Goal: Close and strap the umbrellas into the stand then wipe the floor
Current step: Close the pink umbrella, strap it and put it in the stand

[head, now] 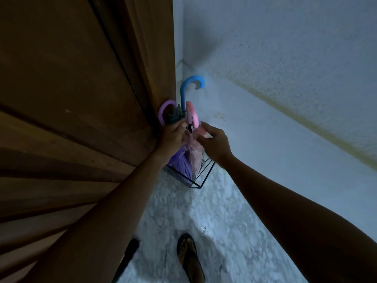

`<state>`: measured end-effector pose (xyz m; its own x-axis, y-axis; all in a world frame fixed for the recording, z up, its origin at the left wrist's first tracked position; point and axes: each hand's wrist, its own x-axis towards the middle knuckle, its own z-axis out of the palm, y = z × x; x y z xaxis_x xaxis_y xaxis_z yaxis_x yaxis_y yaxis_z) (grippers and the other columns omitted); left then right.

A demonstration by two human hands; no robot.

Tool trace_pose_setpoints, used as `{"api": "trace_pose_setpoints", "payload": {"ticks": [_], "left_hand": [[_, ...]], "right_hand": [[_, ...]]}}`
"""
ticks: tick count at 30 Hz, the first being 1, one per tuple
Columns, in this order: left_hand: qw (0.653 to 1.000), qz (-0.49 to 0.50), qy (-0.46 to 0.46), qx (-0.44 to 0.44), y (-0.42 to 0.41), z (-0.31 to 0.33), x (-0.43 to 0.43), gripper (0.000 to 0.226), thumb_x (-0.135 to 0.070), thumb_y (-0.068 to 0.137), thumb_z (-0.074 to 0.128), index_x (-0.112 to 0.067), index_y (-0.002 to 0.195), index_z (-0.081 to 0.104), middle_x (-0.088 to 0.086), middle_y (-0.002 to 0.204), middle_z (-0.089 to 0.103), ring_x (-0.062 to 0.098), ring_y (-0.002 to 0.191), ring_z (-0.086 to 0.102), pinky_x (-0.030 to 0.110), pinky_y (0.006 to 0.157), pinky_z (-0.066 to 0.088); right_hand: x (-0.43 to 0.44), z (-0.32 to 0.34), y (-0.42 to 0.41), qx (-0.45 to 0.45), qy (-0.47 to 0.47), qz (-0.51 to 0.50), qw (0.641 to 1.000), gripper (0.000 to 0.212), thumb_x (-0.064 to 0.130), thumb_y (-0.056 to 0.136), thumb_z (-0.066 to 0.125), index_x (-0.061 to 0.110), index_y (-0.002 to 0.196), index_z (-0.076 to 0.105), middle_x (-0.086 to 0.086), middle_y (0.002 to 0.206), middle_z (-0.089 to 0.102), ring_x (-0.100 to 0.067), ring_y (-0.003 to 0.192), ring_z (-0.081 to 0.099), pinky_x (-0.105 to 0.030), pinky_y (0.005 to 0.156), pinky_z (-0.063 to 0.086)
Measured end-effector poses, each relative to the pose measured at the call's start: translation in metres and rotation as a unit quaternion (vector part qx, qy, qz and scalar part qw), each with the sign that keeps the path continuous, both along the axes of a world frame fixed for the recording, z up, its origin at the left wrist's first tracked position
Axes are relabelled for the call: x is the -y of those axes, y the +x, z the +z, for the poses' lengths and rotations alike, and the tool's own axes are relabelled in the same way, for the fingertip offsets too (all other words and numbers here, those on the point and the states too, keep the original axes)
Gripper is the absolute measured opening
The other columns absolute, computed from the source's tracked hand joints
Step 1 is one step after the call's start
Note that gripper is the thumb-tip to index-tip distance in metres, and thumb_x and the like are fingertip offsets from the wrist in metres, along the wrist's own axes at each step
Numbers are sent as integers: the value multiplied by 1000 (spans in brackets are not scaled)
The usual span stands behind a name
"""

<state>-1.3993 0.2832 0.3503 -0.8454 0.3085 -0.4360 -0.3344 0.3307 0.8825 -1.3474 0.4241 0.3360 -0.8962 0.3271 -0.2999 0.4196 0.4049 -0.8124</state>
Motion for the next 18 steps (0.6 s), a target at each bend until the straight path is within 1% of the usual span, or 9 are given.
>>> {"api": "trace_pose_setpoints", "payload": {"ticks": [1,4,6,8,12,13,15,16,18], "left_hand": [[1000,25,-8,4,0,3,1,23,-15,107,43,-21,121,60,0,107,66,6,88,64,20,75,55],[999,39,-17,11,2,10,5,20,-24,105,47,-21,120,61,-6,94,66,10,84,63,28,80,54],[998,64,-19,10,6,20,8,15,-19,104,48,-23,105,63,-5,90,63,10,79,60,22,69,50],[995,91,-2,48,14,38,11,21,-10,103,49,-20,91,63,1,82,57,11,68,54,20,59,43],[990,104,36,92,51,78,27,26,3,100,49,-12,82,60,9,73,43,3,42,42,12,41,33],[991,93,26,92,65,92,31,23,5,99,49,-7,85,63,12,77,46,5,46,44,11,42,34],[994,86,14,59,97,128,40,18,8,98,51,11,106,66,13,91,56,6,56,50,8,49,39],[994,97,6,42,116,147,46,25,8,97,52,12,119,63,12,94,58,3,55,54,6,50,39],[992,121,-9,13,163,187,66,32,8,97,53,9,129,57,11,97,58,-5,44,55,4,47,39]], "right_hand": [[1,6,0,8,4,-5,1000,44,20,92,71,22,135,64,14,113,65,-5,102,59,-20,86,45],[-2,18,-1,38,-8,-36,999,55,24,93,69,24,146,52,3,140,60,-18,125,59,-28,100,45],[-3,27,3,41,-12,-46,998,54,21,94,67,22,146,52,-2,141,61,-22,122,63,-25,93,46],[-1,41,13,42,-19,-73,996,54,23,94,66,22,146,52,-2,143,60,-22,121,64,-23,93,44],[11,80,49,32,-17,-80,996,51,24,94,64,23,144,54,-2,144,58,-22,117,66,-21,89,42],[17,92,61,23,-19,-72,997,49,24,94,63,24,142,56,-2,144,59,-22,117,66,-22,90,43],[28,124,89,1,-26,-43,999,44,22,94,64,23,138,60,-3,140,61,-23,116,65,-25,94,45],[34,140,105,-9,-25,-21,999,41,19,94,64,20,135,63,-5,136,64,-24,116,65,-27,95,46],[49,173,139,-28,-28,27,999,34,15,93,65,16,127,69,-8,126,70,-25,113,66,-30,96,48]]}}
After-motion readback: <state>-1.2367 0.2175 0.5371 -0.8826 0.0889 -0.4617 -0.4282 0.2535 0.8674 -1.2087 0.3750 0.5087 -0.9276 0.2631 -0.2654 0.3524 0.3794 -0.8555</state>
